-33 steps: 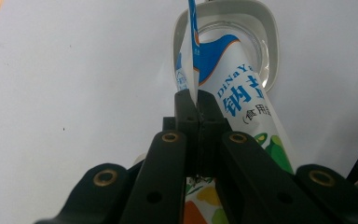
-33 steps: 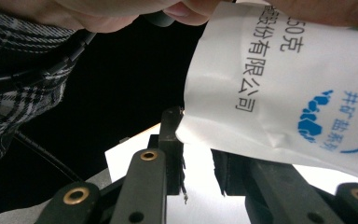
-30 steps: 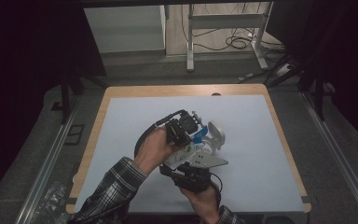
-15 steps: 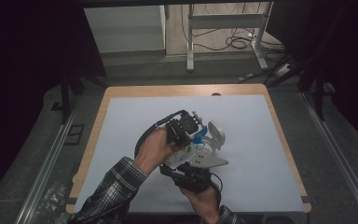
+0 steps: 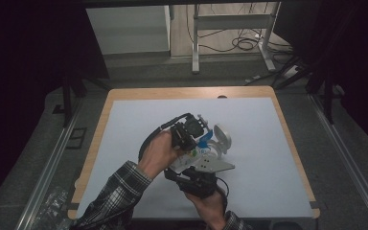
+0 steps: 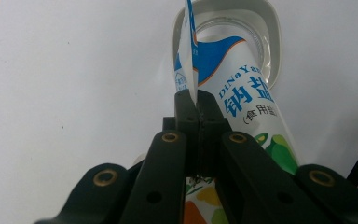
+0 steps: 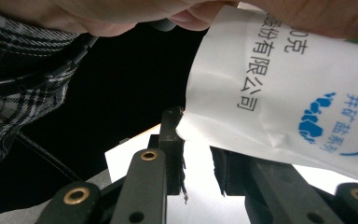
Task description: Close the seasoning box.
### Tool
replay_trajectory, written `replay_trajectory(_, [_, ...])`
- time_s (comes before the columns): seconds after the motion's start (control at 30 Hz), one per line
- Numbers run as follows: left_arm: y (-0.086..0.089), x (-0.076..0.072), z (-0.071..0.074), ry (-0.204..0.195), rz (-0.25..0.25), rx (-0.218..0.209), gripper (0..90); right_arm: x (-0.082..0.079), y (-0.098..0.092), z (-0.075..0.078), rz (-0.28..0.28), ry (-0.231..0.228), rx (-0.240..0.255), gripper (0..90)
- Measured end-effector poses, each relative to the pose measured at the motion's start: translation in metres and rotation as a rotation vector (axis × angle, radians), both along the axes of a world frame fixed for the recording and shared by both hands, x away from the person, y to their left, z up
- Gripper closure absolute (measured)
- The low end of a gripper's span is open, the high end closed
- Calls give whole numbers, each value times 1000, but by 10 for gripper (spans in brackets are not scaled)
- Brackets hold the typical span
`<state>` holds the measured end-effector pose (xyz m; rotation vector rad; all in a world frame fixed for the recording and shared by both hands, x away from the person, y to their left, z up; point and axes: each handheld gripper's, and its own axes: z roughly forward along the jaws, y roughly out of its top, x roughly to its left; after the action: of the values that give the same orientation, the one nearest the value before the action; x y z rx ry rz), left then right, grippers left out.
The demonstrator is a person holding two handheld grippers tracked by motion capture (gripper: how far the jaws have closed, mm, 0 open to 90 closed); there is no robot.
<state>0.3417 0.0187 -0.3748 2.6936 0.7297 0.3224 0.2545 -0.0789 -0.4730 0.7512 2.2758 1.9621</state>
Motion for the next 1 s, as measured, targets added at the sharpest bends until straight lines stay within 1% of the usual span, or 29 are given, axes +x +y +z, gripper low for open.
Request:
replay_trajectory(0.37, [-1,1,1,4,-1,5,900,0,0,2,1,2,3,740])
replay_trajectory(0.5, [-2,1,2,4,-2,10,900,0,0,2,0,-5,4,740])
replay_trajectory(1.0, [-1,1,1,3,-1,3,900,0,-1,2,-1,-6,3,740])
